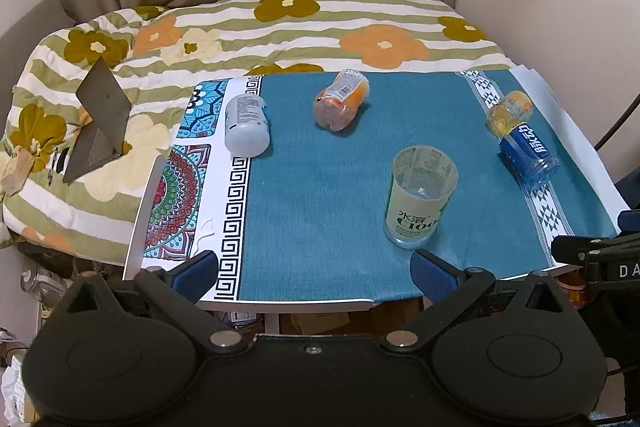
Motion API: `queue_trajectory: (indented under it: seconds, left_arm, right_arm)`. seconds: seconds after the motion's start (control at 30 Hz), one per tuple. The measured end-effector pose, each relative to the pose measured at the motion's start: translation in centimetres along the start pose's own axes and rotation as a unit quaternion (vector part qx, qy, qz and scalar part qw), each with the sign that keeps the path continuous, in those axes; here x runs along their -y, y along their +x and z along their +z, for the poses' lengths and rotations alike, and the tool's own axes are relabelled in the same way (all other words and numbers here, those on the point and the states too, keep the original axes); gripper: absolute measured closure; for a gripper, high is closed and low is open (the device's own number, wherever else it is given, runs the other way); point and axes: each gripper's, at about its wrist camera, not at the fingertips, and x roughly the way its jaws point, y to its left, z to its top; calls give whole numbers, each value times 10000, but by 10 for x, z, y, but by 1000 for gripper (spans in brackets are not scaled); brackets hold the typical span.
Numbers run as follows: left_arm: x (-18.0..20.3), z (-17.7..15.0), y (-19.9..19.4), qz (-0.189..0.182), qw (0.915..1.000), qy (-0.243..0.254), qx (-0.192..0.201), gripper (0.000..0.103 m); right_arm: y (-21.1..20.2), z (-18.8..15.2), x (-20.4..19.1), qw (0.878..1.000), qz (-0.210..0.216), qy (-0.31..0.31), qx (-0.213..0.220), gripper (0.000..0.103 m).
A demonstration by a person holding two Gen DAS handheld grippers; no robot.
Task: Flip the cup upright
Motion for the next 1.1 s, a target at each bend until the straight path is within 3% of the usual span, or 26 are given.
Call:
queue_trajectory:
  seconds: [1.1]
  left_arm:
    - [0,5,2,144,9998,-40,123,0]
  right_arm:
    - [2,3,0,10000,-54,29,7,0]
